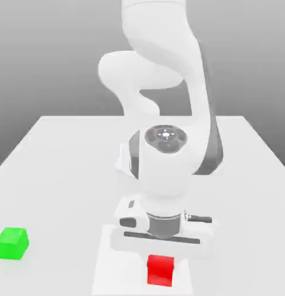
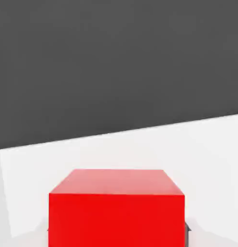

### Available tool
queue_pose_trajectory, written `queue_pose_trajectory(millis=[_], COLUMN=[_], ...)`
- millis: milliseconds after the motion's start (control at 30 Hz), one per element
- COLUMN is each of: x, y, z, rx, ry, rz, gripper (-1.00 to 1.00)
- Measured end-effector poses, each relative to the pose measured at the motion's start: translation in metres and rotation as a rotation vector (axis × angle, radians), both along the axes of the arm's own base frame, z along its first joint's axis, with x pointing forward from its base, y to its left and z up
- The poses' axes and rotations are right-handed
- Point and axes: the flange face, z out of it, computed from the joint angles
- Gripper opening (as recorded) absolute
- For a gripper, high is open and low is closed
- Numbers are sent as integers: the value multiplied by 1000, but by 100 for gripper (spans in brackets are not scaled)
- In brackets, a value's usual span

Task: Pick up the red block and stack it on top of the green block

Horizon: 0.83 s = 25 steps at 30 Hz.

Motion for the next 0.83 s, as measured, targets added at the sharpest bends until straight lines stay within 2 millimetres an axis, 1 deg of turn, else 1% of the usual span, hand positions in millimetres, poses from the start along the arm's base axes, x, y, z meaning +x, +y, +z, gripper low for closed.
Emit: queue_pose_trajectory(millis=[67,167,200,300,400,467,533,567,600,633,700,733,833], x=[1,0,2,4,-7,-22,-44,-56,-66,-72,-77,-79,-79], y=[0,-1,-18,-92,-166,-216,-267,-292,-315,-326,-335,-336,-336], z=[18,51,58,69,77,83,89,88,81,71,46,37,37], rx=[0,0,-1,-3,-3,-2,-1,0,2,2,2,1,1], ry=[0,0,0,2,2,2,2,1,0,-1,0,0,0], rz=[0,-2,-23,-111,-201,-263,-330,-363,-392,-407,-419,-422,-422], gripper=[-100,-100,-100,-100,-100,-100,-100,-100,-100,-100,-100,100,100])
